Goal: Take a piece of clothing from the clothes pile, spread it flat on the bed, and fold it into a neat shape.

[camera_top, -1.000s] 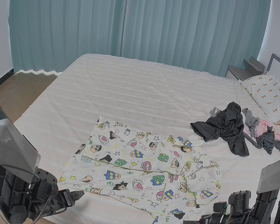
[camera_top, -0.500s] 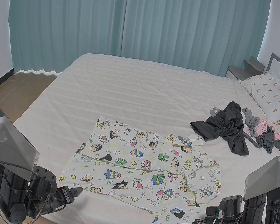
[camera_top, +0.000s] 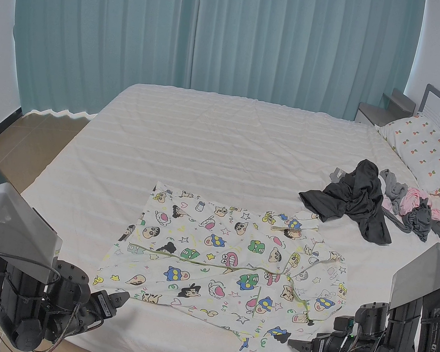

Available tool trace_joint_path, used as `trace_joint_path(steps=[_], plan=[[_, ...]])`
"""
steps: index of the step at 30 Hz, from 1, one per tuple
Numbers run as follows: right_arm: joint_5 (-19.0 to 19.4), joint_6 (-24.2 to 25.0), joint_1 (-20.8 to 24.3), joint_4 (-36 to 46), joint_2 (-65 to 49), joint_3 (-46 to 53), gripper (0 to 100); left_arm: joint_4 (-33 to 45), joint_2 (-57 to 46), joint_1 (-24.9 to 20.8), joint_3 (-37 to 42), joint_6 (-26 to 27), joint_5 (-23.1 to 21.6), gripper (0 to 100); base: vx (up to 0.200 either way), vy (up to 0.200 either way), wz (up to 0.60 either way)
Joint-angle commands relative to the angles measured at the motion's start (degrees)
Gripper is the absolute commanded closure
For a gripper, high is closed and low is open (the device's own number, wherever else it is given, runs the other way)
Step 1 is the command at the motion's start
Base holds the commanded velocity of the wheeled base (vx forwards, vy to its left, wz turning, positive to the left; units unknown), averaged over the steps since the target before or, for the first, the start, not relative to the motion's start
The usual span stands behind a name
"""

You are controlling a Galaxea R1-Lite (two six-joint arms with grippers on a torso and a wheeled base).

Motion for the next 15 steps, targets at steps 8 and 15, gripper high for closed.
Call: trace_joint_path(steps=[8,15], plan=[[3.2,-1.7,0.7,-0.7,2.6,-1.2,0,-1.0,0.2,0.0,-0.2,0.0,0.0,0,0.0,0.0,0.0],[7.5,-2.3,1.3,-0.9,2.6,-1.4,0,-1.0,0.1,0.0,-0.2,0.0,0.0,0,0.0,0.0,0.0]])
